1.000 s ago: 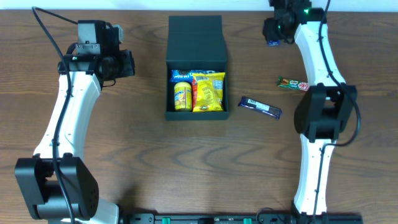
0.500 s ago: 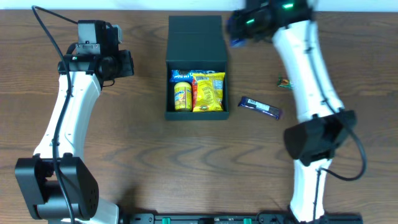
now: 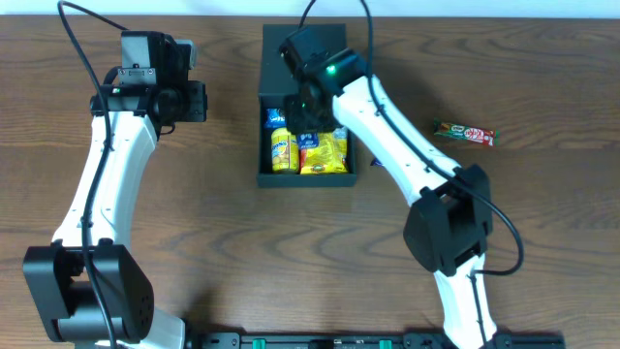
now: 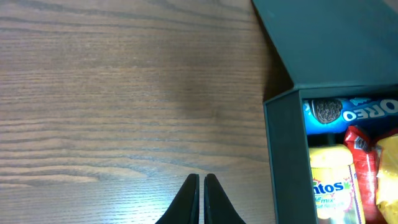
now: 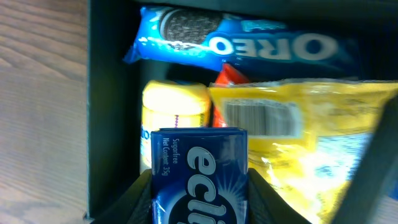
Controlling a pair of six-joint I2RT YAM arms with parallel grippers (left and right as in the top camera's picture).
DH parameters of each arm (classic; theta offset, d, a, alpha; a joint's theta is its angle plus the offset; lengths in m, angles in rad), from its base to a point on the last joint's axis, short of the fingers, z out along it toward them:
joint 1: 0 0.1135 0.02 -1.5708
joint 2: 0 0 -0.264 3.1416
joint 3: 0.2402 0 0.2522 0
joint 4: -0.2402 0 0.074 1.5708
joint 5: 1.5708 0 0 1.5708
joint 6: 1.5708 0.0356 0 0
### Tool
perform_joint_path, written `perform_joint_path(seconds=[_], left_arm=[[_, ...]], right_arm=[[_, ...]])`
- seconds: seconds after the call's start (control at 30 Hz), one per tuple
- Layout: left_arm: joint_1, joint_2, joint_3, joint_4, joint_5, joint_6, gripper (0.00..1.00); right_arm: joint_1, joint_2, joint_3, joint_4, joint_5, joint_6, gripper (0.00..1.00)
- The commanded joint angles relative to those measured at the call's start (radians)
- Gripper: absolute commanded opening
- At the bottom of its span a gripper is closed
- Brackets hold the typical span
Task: Pack container
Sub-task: 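Carry the mint tin into the box and release it, right gripper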
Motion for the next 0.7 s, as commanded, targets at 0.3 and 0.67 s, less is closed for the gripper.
perform_joint_path(seconds=[0.3,0.67], left_arm=[[0.002,0.003,0.001,-0.008,0.006,0.033,0.06],[0.002,0.003,0.001,-0.029,0.006,0.033,0.06]], right_arm=[[0.073,0.001,-0.111,0.14,0.0,0.043,0.01],[0.091,0.003,-0.137,0.199,-0.038,0.043,0.71]])
